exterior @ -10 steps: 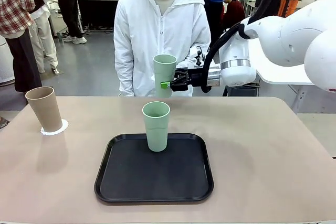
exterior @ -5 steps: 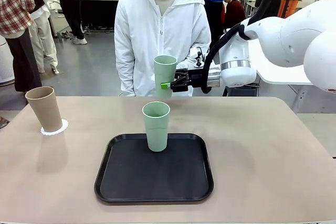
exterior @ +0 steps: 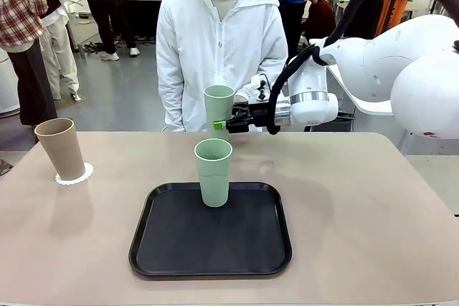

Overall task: Place coasters on the table and set cups on them.
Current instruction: Take one Reusable plastic cup from the Flat Tray and place it on a coaster set by the human.

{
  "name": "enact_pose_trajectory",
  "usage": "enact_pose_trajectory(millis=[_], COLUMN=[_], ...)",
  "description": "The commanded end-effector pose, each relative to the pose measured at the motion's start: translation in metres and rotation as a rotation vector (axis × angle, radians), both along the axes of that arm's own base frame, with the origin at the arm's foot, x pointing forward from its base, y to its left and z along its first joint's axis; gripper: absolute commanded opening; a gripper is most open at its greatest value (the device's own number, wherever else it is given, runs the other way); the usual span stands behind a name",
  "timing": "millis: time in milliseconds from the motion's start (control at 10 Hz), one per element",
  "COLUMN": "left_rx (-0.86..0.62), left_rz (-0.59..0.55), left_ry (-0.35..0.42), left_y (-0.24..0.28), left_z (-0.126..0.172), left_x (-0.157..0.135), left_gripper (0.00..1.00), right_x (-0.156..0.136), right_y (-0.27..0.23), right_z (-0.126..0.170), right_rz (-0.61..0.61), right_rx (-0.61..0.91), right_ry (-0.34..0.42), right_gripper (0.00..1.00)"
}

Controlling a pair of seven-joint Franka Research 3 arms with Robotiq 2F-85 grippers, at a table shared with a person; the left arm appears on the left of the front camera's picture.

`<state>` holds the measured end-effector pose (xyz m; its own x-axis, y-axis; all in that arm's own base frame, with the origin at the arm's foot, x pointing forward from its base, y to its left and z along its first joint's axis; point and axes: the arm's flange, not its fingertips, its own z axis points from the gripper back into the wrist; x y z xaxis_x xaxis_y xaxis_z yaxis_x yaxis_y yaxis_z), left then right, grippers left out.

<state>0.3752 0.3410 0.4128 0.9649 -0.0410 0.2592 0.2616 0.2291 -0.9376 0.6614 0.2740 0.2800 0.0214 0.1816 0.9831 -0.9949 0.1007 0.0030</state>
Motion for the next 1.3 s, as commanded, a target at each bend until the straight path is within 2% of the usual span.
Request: enact_pose_trajectory(millis=[0, 600, 1200], left_rx=[0.004, 0.004, 0.004], left_rz=[0.004, 0.004, 0.004], left_ry=[0.004, 0.004, 0.004], left_y=[0.0, 0.0, 0.0], left_z=[0.0, 0.0, 0.0], left_x=[-0.001, -0.001, -0.001], left_gripper=[1.0, 1.0, 1.0], right_x=[0.011, 0.001, 0.003], right_y=[0.01, 0.013, 0.011], right_z=[-0.003, -0.011, -0.034], right_rz=[-0.022, 0.02, 0.03], right_rx=[0.013, 0.01, -0.013], right_ry=[0.013, 0.014, 0.027], right_gripper=[0.83, 0.83, 0.83])
